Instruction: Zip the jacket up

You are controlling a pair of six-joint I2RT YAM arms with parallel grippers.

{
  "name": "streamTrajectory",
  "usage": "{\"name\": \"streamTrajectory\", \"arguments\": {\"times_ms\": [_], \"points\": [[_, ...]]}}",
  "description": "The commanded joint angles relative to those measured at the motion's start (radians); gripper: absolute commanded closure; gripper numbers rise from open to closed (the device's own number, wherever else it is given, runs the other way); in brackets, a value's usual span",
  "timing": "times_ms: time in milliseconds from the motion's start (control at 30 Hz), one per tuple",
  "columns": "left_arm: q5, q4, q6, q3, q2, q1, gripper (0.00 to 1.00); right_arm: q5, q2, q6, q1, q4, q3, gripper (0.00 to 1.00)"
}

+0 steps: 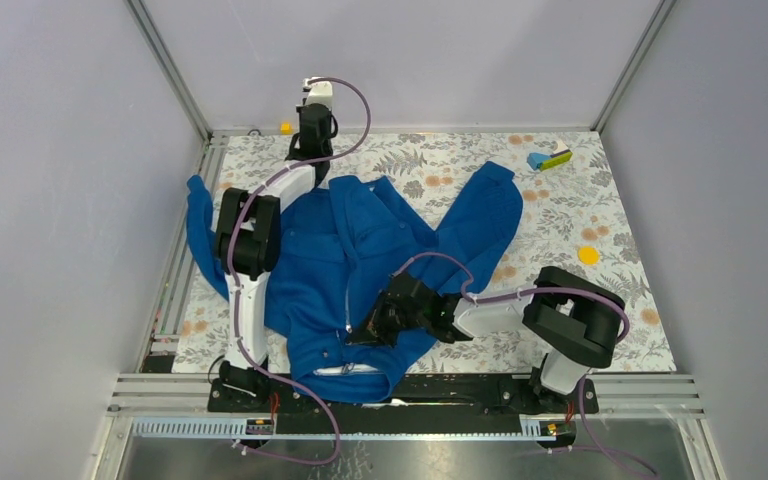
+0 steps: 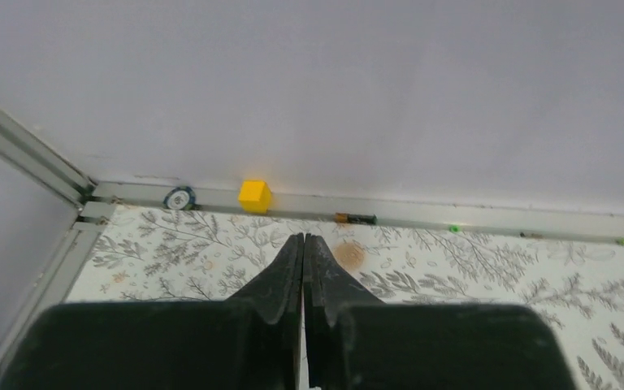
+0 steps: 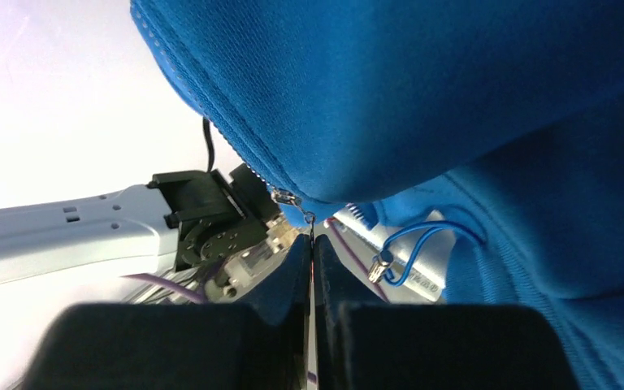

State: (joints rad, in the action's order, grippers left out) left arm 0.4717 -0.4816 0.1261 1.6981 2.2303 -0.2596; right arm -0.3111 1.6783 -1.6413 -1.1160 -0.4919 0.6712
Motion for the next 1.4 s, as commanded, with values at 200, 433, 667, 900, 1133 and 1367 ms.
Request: {"name": "streamTrajectory", "arguments": {"times_ms": [200, 433, 667, 900, 1133, 1367], "points": [[-0.109, 0.659, -0.449, -0.208, -0.441, -0.002, 0.18, 0.092, -0.005, 0.298, 0.045, 0.115, 0.097, 1.0], [-0.547, 0.715, -0.629, -0.538, -0.649, 0.004, 0.21, 0.082, -0.048, 0.313, 0.087, 0.084, 0.034, 1.0], [-0.478, 0.666, -0.692, -0.625, -0.569, -0.117, 0.18, 0.061, -0.049, 0.288, 0.087, 0.043, 0.038, 1.0], [-0.381, 0.62, -0.745, -0.608, -0.464, -0.113, 0.5, 0.067, -0.052, 0.278, 0.089, 0.043, 0.043, 1.0], [-0.337, 0.503, -0.671, -0.387, -0.346, -0.017, 1.0, -0.01, -0.005, 0.221, 0.095, -0.056, 0.035, 1.0], [-0.145, 0.434, -0.593, -0.148, -0.253, 0.012, 1.0, -0.113, 0.129, 0.122, 0.089, -0.243, 0.002, 1.0]]}}
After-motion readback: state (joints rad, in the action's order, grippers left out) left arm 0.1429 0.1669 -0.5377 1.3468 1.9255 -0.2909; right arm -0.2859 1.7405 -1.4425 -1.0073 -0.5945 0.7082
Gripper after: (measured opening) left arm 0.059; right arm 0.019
